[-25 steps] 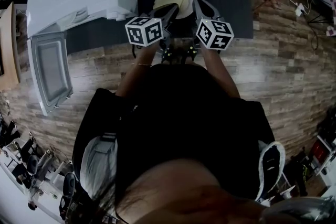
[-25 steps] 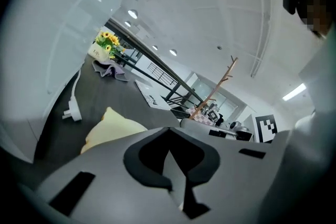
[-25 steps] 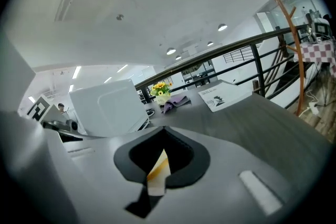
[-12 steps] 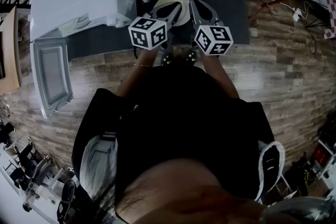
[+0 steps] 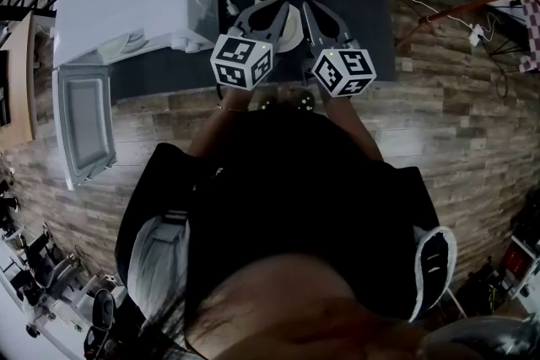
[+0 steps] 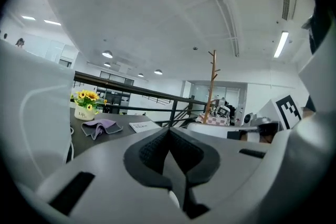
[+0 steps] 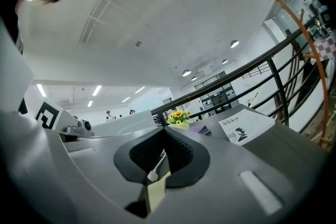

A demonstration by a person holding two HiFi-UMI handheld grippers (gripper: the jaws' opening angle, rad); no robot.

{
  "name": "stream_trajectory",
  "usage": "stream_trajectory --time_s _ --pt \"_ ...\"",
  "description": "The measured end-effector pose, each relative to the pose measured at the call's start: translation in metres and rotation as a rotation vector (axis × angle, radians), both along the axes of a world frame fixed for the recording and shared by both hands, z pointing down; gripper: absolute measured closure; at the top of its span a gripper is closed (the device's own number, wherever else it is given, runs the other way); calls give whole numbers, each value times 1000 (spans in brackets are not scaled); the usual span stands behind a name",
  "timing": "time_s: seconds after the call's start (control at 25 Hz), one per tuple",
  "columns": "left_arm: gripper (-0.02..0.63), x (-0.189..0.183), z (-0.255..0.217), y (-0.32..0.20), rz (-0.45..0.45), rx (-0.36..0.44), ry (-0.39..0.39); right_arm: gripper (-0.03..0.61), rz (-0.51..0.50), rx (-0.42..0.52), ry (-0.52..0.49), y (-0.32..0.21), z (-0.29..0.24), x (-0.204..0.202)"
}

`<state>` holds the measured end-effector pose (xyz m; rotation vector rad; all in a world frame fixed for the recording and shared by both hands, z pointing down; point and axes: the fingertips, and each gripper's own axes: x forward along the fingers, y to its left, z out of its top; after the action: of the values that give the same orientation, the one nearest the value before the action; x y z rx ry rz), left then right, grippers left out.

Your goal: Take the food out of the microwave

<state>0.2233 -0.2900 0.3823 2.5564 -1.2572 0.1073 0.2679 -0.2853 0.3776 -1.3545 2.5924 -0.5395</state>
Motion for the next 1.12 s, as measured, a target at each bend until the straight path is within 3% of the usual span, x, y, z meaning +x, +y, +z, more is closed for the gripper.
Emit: stream_trajectory --time_s 0.32,0.56,1.12 --pt "607 5 -17 -3 -28 64 -25 578 -44 52 -18 -1 -24 0" --pt "607 0 -25 -1 -81 93 -53 578 -97 39 -71 -1 -32 -4" --pt "607 -45 -27 25 -302 91 -59 578 -310 49 -88 14 -29 -49"
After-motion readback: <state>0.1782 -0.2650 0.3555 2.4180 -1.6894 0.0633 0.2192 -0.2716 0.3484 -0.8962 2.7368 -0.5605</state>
